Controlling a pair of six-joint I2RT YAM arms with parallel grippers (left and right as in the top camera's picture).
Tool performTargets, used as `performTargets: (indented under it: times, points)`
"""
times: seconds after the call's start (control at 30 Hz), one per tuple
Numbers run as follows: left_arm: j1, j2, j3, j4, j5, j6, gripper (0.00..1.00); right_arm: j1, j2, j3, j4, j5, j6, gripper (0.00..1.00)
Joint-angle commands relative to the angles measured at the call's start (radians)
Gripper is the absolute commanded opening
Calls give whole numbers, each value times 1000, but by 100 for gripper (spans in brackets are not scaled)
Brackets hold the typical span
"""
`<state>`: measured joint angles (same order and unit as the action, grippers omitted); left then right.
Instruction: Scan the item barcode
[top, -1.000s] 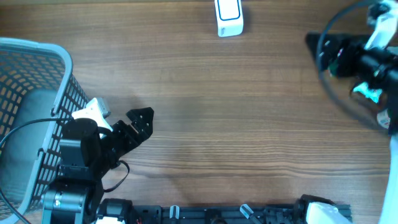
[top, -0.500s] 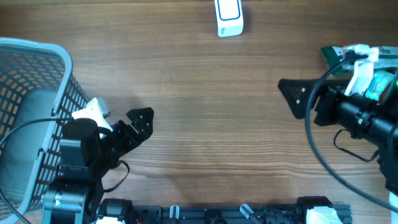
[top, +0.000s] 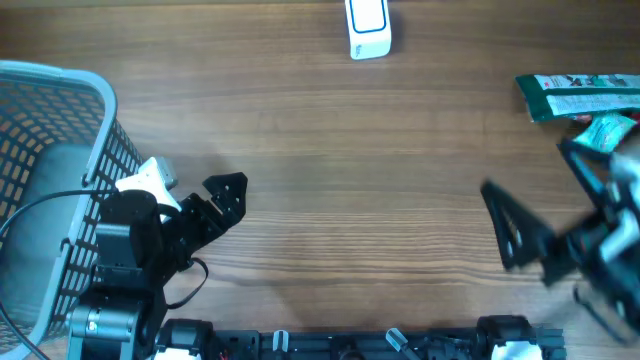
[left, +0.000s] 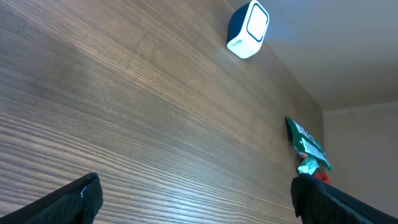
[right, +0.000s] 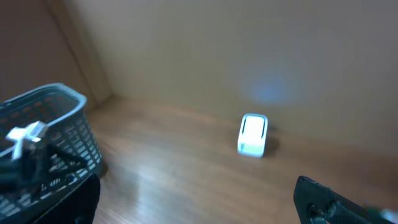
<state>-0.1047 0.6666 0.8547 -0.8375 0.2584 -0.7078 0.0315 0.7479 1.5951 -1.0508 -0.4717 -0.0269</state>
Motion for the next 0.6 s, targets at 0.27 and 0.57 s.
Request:
performTargets:
  times: [0.27, 0.57]
  points:
    - [-5, -2, 2, 2, -10, 20, 100, -5, -301, -188, 46, 140, -153, 100]
    - [-5, -3, 2, 2, -10, 20, 100, -86, -695, -1065, 970, 135, 99, 100]
